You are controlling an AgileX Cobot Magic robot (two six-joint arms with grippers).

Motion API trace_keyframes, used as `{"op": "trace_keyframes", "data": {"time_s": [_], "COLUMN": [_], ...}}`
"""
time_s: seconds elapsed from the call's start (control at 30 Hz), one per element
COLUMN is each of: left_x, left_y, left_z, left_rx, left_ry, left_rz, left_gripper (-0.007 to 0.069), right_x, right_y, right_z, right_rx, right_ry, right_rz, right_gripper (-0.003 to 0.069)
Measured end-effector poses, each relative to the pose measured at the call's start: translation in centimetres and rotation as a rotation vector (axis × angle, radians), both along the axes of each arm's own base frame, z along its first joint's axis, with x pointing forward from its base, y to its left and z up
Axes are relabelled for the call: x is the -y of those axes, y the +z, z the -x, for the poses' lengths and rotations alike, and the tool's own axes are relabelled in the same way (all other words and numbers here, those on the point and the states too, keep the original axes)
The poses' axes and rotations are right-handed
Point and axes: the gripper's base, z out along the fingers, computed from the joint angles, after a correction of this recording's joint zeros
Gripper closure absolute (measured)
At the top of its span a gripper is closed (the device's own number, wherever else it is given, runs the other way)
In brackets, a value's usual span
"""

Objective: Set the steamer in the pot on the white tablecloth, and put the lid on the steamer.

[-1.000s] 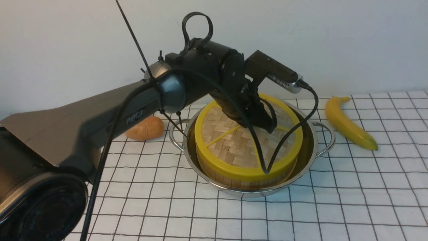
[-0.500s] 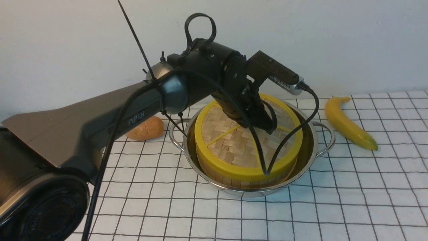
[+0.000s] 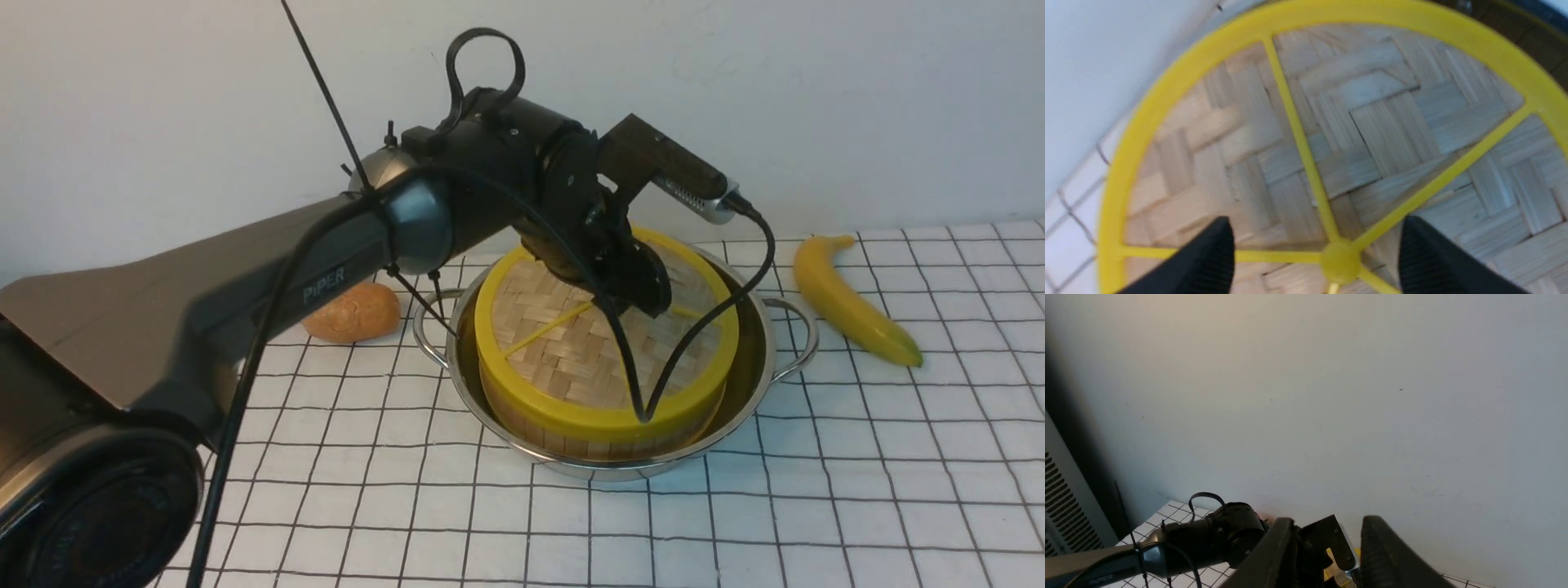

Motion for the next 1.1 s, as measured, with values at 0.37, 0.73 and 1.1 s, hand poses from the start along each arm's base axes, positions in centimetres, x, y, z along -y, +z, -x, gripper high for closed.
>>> {"op": "trace_keyframes", "data": {"time_s": [0.37,0.73,1.1], "left_x": [-6.4,-12.6,-18.3], "left_y": [13.8,23.0,15.4], "left_z": [6.3,17.1,26.7], "left_rx": [0.161,0.201,0.177], "left_ry": [0.064,0.046,0.016], "left_rz": [-0.115,0.077,0.159], "left_gripper": [0.0280,0.0648,0.0648], "right_x": [0.0,0.5,1.6], "right_y": [-0.1,-9.2,-22.7], "right_z": [-0.1,-1.8,0.1], "right_rx": [0.018,-0.179,-0.243], "right_ry": [0.007,-0.049,-0.111], "right_rz": [0.043,0.277,0.267], "right_gripper": [0.0414,0.0414,0.0504]}}
